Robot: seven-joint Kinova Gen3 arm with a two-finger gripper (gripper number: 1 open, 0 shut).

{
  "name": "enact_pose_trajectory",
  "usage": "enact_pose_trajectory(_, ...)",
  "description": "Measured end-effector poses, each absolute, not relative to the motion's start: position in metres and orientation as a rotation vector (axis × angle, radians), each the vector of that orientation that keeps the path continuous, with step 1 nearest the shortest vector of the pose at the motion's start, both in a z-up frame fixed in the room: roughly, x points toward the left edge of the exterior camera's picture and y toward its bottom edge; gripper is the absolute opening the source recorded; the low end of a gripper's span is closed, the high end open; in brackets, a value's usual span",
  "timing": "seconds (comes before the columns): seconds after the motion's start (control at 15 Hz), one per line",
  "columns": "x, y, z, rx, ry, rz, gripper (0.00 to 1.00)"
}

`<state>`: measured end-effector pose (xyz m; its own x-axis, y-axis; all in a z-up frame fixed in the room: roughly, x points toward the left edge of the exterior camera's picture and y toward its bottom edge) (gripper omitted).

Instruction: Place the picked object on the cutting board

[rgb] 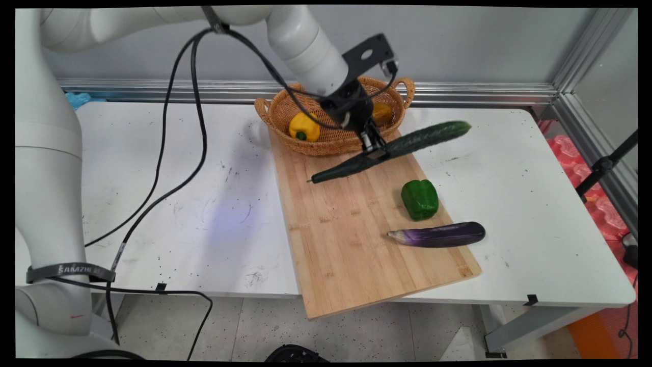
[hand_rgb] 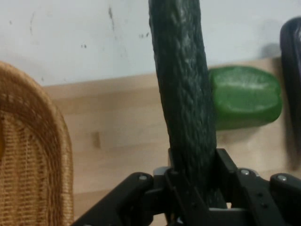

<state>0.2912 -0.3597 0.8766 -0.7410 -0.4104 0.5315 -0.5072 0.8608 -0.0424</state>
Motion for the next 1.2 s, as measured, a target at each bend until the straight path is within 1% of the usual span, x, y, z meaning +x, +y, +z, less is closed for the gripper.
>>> enact_pose_trajectory(0.53, 0.302, -0.363, 0.834, 0.645, -2.567, 0.274, 0.0)
enact_pose_trajectory(1.13, 0.306, -0.37, 0.81, 0.6, -2.586, 0.265, 0.0)
enact_pose_trajectory(1.2, 0.306, -0.371, 0.809, 0.596, -2.585, 0.266, 1.0)
